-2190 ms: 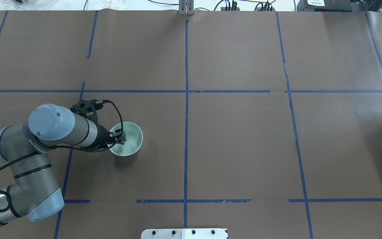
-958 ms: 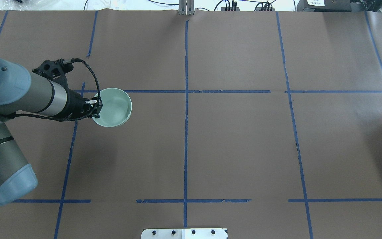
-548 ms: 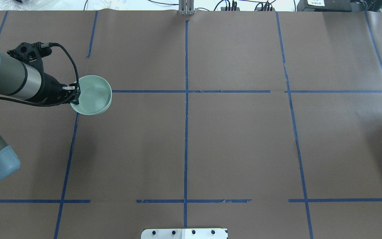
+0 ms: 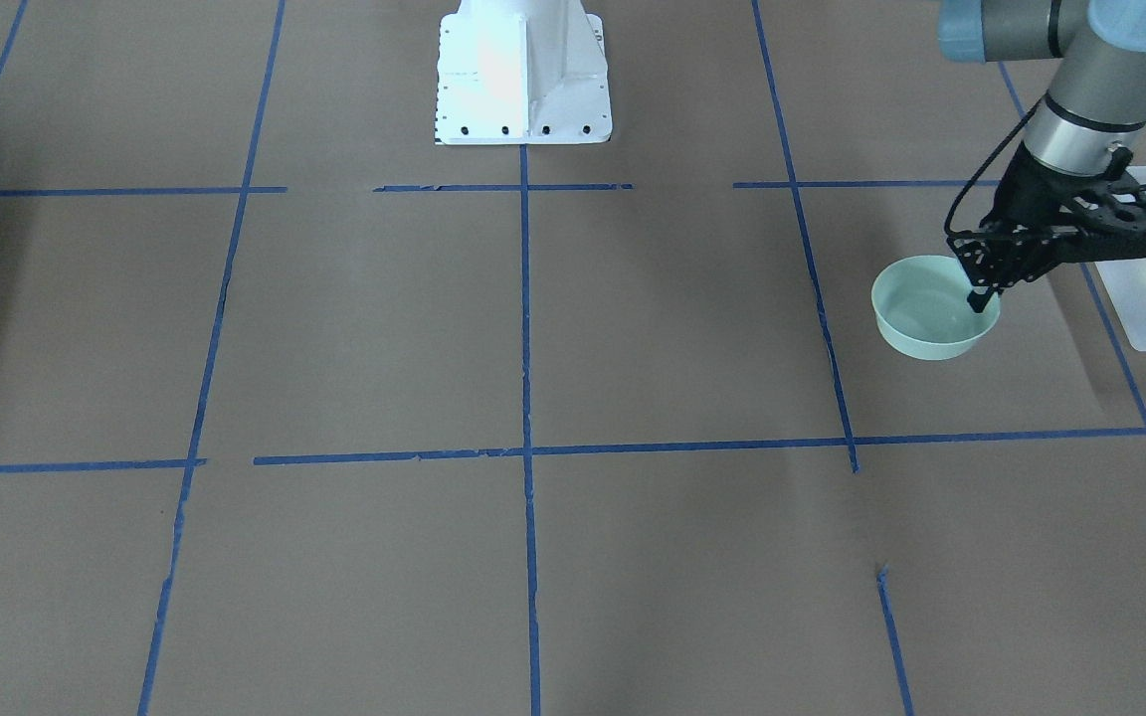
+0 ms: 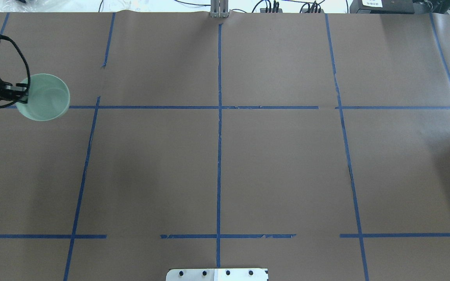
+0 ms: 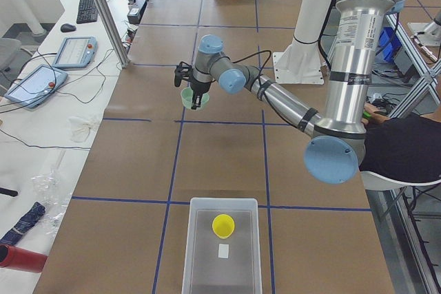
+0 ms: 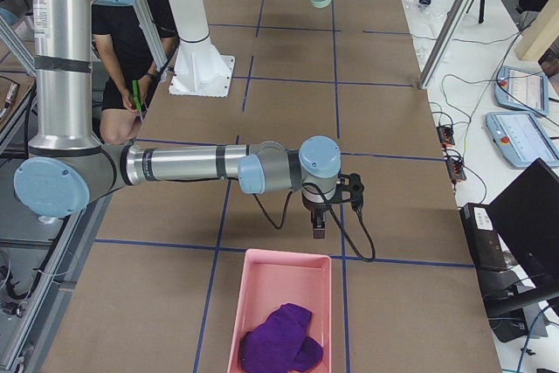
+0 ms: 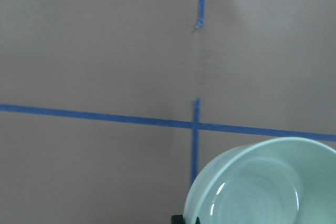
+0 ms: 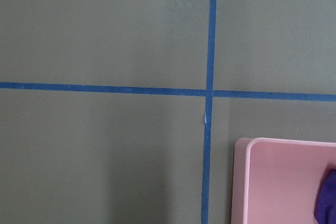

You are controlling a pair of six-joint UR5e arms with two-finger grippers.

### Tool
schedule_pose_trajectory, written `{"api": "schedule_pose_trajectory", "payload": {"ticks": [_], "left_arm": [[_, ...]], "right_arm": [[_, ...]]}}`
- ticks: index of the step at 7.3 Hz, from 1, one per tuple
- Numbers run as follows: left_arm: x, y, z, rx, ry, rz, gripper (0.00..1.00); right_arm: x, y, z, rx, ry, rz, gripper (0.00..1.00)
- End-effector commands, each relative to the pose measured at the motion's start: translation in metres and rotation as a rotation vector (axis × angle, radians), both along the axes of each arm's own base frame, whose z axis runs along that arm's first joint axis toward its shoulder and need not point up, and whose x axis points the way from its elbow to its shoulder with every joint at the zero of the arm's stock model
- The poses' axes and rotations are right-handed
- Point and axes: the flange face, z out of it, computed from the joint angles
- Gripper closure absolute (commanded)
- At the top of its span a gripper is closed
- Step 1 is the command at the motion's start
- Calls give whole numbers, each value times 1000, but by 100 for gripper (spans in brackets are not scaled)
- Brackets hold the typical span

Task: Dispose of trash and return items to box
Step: 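Lift the green bowl and carry it toward the clear bin, then lower the green bowl into the clear bin with the left gripper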

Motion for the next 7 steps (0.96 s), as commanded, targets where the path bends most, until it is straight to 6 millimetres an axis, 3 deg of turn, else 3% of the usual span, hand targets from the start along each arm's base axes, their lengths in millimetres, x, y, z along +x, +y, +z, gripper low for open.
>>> {"api": "schedule_pose_trajectory", "payload": {"ticks": [1,3,4,6,7], "left_arm": [[-94,0,62,59,-145,47,100],[-162,4,147,43,-268,140,100],[-202,4,180,24,-304,150,100],[-245,21,241,-43,-331,151,100],[-281,37,272,-28,-355,161,100]], "right_arm": [[3,2,2,-3,-1,5,0],[3,2,1,-5,-3,8,0],[3,1,-1,-2,-3,8,0],[2,1,-2,0,-3,8,0],[2,1,-3,2,-3,8,0]]}}
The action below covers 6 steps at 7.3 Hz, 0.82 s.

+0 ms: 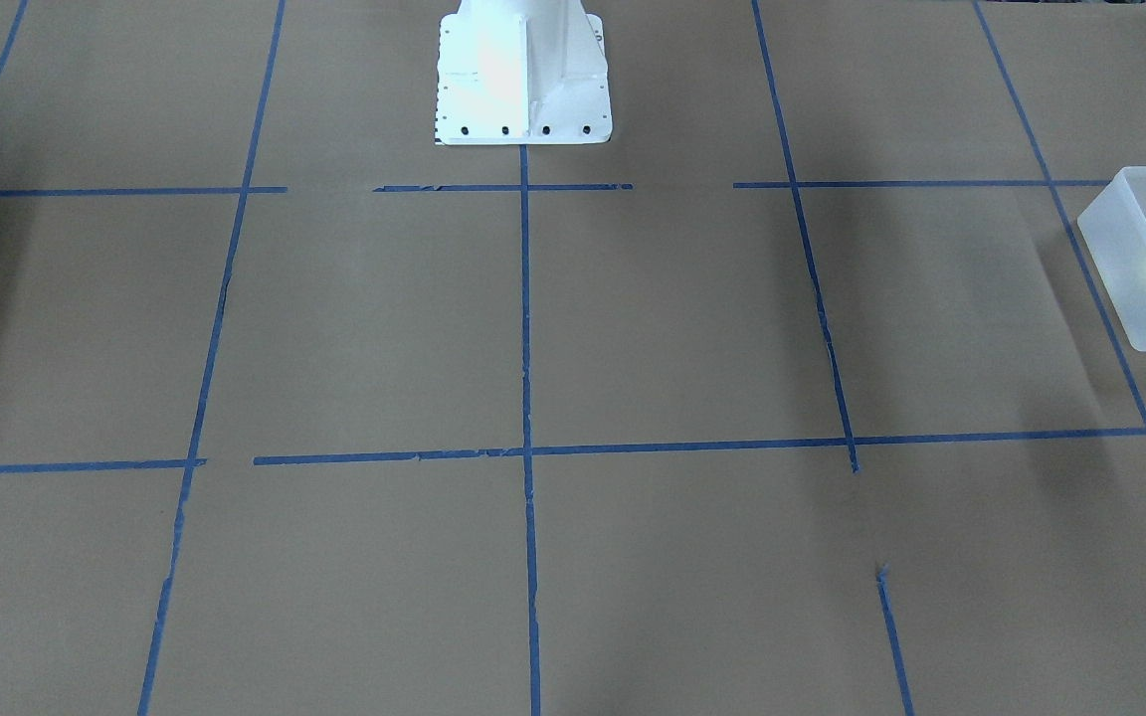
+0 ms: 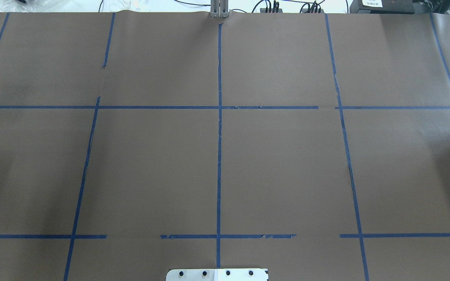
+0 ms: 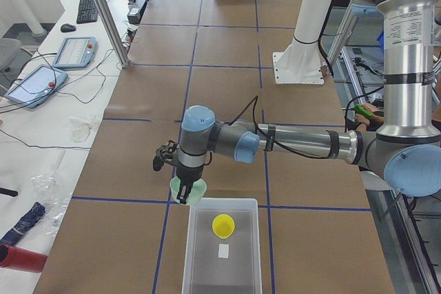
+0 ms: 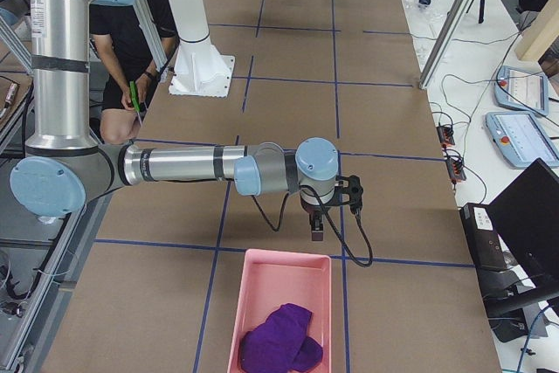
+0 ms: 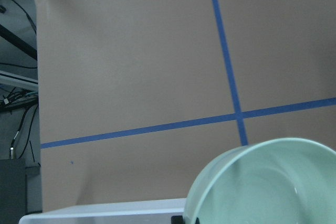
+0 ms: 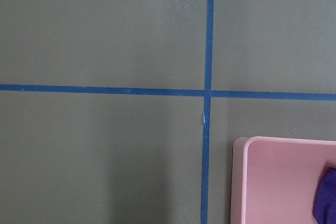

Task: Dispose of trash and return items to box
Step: 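Lower the green bowl into the clear bin with the left gripper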

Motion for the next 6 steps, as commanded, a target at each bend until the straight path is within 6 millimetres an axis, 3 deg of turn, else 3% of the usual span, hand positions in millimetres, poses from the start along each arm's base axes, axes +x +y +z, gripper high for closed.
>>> {"api": "schedule_pose_trajectory", "payload": {"ticks": [1,3,5,6], "left_arm": [[-56,29,74,-6,-33,19,100],[-71,74,129,60,-108,11,100],[-70,85,142,41,-106,12,100],[-70,83,139,45,-102,7,33]], "right_arm": [[0,0,-3,4,-2,1,0],[0,-1,-3,1,-3,2,0],[0,-1,-3,2,-3,2,0],[0,-2,-4,3,-4,3,0]]}}
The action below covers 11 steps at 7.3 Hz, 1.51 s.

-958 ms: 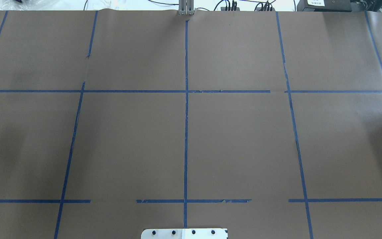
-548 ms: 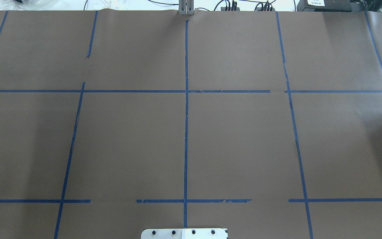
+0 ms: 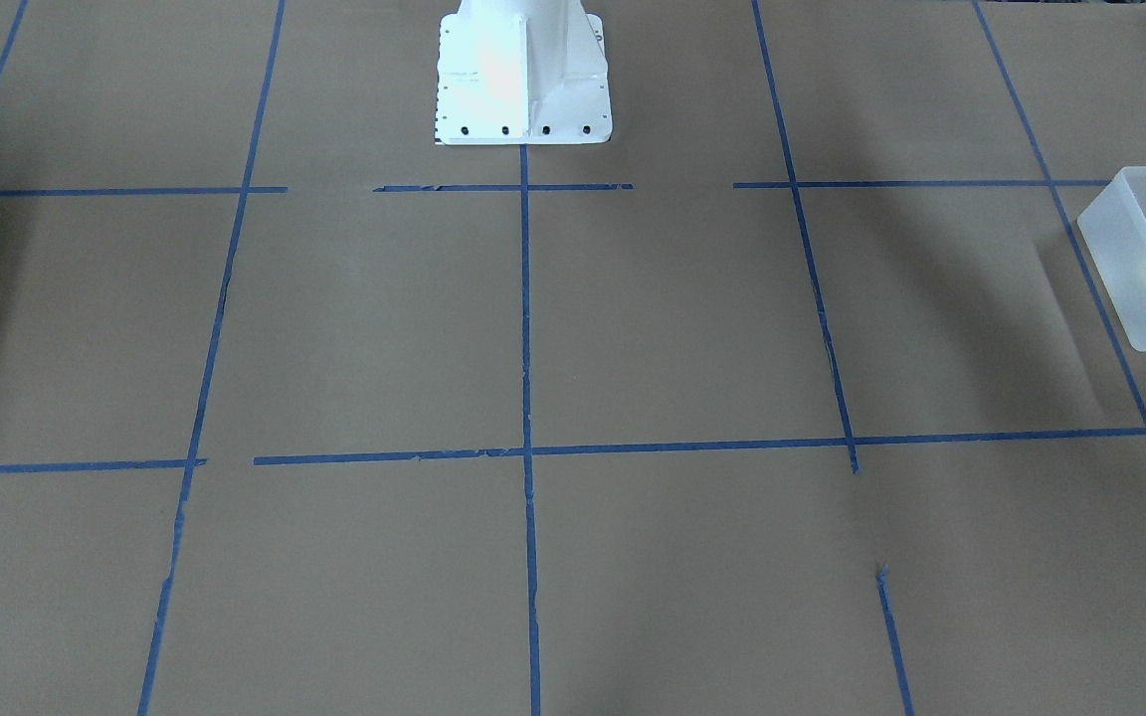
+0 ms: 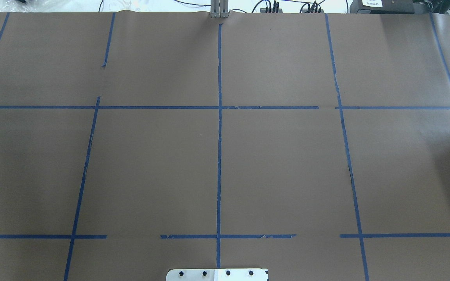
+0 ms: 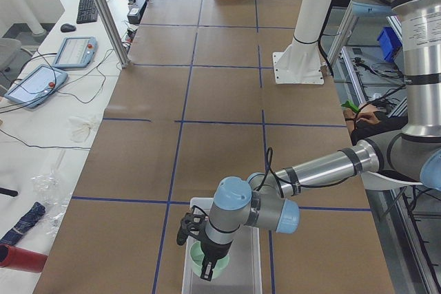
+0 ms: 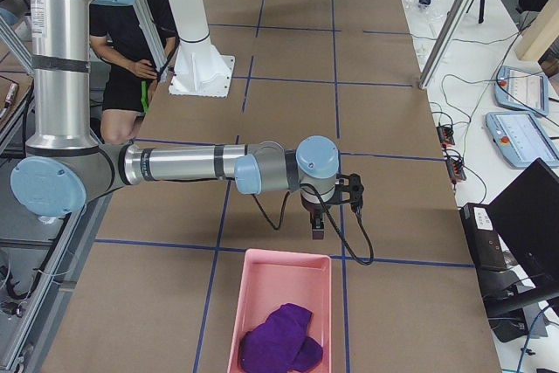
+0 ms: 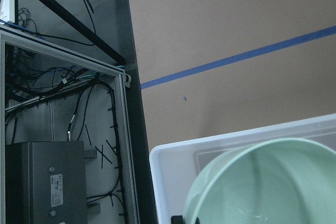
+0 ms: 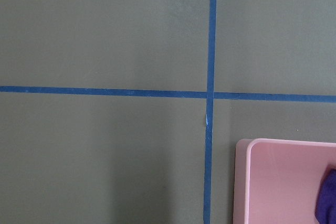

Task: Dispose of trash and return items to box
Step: 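Lower the green bowl into the clear bin with the left gripper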

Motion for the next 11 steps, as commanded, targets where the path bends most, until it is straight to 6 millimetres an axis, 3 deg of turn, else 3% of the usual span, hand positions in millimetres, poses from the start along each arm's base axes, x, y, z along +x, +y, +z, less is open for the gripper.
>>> {"api": "schedule_pose_trajectory", "payload": {"ticks": [1,2,4,7,9,10,11], "left_arm": [[0,1,0,-2,9,-8,0],[4,2,-2,1,47,0,0],[13,-9,-35,61,152,21,0],[18,-38,-110,114,231,-61,0],[48,-69,-168,-16,379,-51,0],[68,-73,-176,-54,392,-50,0],[76,-73,-173,-69,406,-39,0]], "right_arm": [[0,0,-2,2,0,1,0],[0,-1,-3,6,-2,-1,0],[-2,0,-7,11,-29,-4,0],[-4,1,-8,14,-54,-13,0],[-3,1,-5,10,-51,-13,0],[-3,1,-4,9,-51,-13,0],[-3,1,-4,9,-51,-13,0]]}}
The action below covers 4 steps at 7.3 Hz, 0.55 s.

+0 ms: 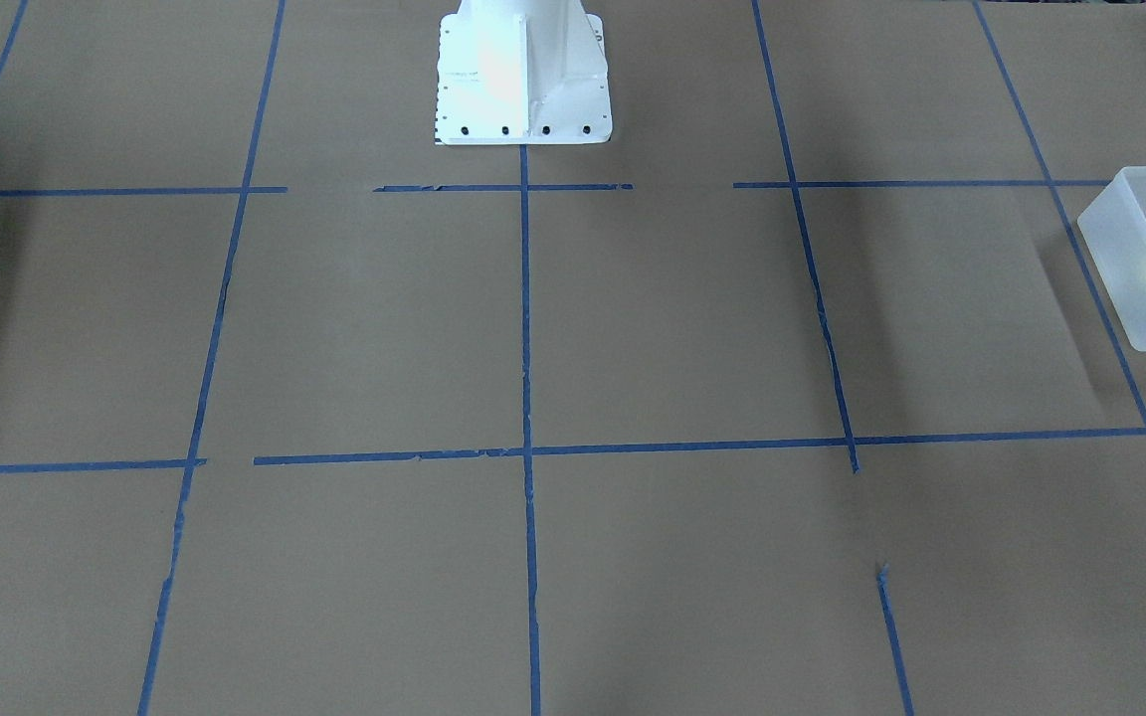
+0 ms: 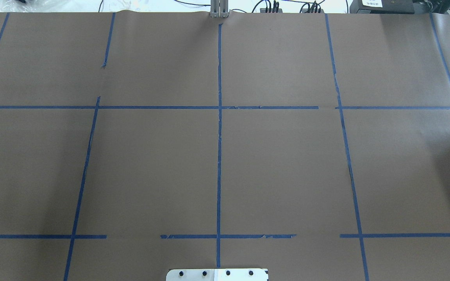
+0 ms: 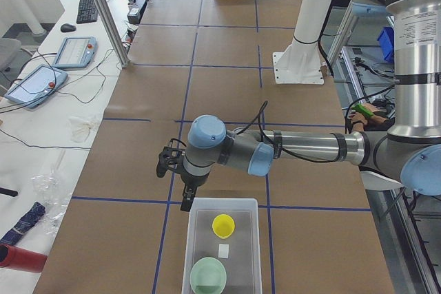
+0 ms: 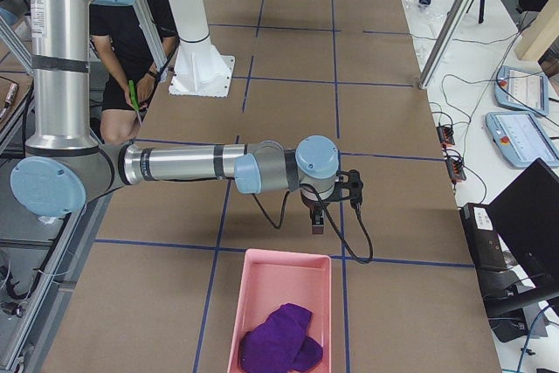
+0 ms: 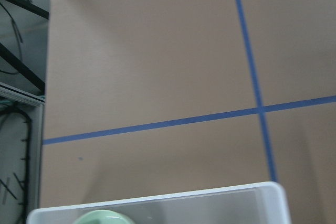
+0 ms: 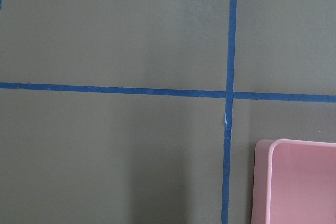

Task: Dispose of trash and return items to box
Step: 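Lower the green bowl into the clear bin with the left gripper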

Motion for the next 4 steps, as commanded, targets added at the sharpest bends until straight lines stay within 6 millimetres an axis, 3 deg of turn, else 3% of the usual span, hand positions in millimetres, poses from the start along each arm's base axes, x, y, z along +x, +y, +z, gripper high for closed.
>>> {"api": "schedule_pose_trajectory", "payload": {"ticks": [1,4], "left_arm": [[18,-1,-1,-42,51,25,0],[17,4,19,-78,47,30,0]], "right_arm": [[0,0,1,-2,0,1,0],[0,-1,1,-2,2,0,0]]}}
